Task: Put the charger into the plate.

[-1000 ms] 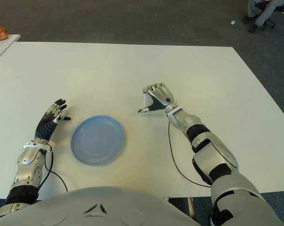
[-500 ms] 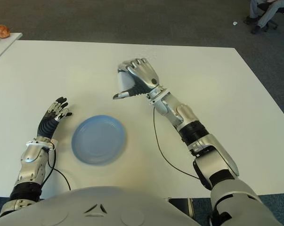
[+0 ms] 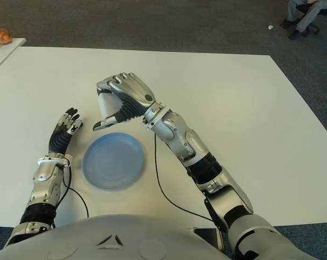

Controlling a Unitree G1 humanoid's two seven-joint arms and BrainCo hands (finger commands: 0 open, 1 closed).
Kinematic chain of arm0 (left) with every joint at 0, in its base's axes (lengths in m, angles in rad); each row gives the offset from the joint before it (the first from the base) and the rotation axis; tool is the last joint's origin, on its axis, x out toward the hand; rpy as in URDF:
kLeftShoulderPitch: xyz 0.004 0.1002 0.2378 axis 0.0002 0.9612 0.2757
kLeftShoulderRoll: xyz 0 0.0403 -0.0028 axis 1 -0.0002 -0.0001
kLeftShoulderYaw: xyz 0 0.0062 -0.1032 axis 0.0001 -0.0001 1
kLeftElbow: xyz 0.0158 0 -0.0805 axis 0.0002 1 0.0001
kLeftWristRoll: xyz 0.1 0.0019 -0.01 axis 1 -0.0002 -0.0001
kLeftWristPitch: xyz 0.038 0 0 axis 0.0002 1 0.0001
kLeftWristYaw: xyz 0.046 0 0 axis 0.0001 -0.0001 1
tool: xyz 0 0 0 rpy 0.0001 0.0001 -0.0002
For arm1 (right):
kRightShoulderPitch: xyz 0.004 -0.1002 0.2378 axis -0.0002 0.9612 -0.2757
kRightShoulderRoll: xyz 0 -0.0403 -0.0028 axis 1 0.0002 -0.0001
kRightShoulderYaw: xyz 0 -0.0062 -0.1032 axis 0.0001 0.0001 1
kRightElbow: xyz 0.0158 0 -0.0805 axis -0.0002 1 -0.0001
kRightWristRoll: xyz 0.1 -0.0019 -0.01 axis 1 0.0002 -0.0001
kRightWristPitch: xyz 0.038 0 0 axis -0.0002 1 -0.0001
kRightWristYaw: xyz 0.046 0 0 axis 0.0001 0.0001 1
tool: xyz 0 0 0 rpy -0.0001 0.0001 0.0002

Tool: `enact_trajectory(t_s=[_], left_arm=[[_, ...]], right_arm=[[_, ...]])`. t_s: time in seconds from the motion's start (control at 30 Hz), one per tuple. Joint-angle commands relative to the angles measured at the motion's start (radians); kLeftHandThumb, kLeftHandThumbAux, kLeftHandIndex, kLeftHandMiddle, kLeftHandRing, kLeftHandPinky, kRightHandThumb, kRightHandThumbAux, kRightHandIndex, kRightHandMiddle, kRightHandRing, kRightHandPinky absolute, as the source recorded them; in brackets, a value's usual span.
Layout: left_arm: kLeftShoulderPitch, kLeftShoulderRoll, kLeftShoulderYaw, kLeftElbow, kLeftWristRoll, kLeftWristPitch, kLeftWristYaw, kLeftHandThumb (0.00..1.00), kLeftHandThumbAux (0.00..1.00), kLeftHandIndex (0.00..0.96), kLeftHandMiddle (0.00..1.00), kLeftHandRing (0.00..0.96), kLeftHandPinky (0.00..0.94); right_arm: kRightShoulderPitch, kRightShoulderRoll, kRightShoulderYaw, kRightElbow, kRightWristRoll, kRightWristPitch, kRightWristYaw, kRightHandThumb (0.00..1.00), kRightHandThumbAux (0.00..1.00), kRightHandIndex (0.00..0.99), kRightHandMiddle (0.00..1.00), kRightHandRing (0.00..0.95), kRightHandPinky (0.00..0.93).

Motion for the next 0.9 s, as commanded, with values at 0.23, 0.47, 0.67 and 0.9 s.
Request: enact_trajectory(t_s=[0.23,0.47,0.67,0.9], left_arm=[[0.034,-0.054,-0.015,0.055,0.001,0.077,0.014,0.000,0.512,0.022,0.039,0.005,0.007],[0.034,-0.064,-0.009,0.062,-0.016,0.059,-0.004,0.000,0.520,0.017,0.028,0.000,0.000],[0.032,-0.065,-0.012,0.067,-0.009,0.056,0.005,0.000,0.503,0.002,0.005,0.000,0.000],[0.028,-0.072,-0.012,0.070,-0.006,0.037,0.011,0.000,0.477,0.000,0.000,0.000,0.006]], right_arm=[[0.031,0.072,0.022,-0.039,0.020,0.080,0.141,0.496,0.782,0.741,0.855,0.858,0.816],[0.047,0.099,0.024,-0.043,0.021,0.084,0.174,0.504,0.791,0.743,0.849,0.851,0.823],[0.065,0.126,0.041,-0.041,0.019,0.101,0.199,0.514,0.798,0.751,0.848,0.850,0.835],[0.074,0.140,0.057,-0.009,0.011,0.091,0.188,0.495,0.818,0.677,0.813,0.819,0.810]])
